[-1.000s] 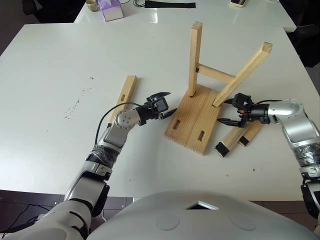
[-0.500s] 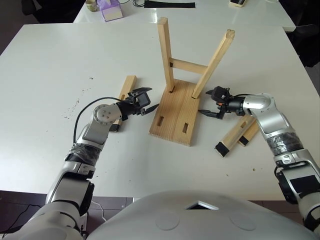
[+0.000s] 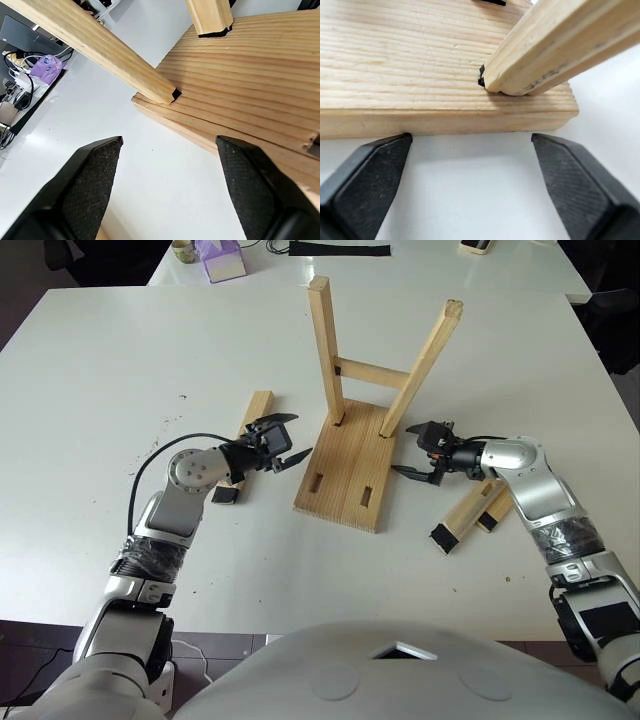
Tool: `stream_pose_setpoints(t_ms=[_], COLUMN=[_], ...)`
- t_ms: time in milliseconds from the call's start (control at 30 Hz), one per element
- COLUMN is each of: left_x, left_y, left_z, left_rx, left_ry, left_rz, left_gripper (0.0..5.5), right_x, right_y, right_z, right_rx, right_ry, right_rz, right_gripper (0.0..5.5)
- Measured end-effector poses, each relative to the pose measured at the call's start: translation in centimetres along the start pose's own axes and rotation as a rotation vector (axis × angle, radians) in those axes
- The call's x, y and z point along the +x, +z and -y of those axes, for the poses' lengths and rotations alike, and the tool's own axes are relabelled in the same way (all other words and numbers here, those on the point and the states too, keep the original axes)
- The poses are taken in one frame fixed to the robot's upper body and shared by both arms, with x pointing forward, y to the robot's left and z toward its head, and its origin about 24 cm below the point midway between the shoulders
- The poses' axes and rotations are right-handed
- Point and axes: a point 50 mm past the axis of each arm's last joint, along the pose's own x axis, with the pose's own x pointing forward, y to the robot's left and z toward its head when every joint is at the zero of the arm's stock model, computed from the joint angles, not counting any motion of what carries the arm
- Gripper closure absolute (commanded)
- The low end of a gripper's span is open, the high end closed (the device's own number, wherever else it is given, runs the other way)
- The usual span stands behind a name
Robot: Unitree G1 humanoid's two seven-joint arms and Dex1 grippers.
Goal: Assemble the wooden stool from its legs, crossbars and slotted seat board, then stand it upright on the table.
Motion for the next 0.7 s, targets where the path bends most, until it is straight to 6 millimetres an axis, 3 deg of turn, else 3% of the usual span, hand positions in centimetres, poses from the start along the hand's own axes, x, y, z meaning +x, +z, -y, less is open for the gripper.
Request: stream_pose_setpoints(t_ms=[100, 267, 367, 500, 700], left_x=[-0.5, -0.6, -0.6, -0.5, -0.5], left_y=[-0.6, -0.8, -0.3, -0.2, -0.4], left_z=[0.2, 4.0, 4.9, 4.9, 2.5], left_rx=[0.045, 0.008, -0.009, -0.02, 0.01], left_ry=[-0.014, -0.129, -0.156, -0.169, -0.123], left_rz=[-0.035, -0.016, -0.001, -0.001, -0.033], left_gripper=[2.06, 2.06, 2.06, 2.06, 2.06], right_x=[-0.1, -0.2, 0.1, 0.5, 0.7], right_y=[-0.2, -0.6, -0.7, -0.4, 0.1], right_z=[0.5, 1.1, 1.3, 1.5, 0.5], right_rx=[-0.004, -0.014, -0.02, -0.033, -0.05], right_ry=[-0.037, -0.089, -0.105, -0.119, -0.088], right_rz=[-0.004, -0.007, -0.003, 0.001, 0.018], right_gripper=[1.07, 1.07, 1.07, 1.07, 1.07])
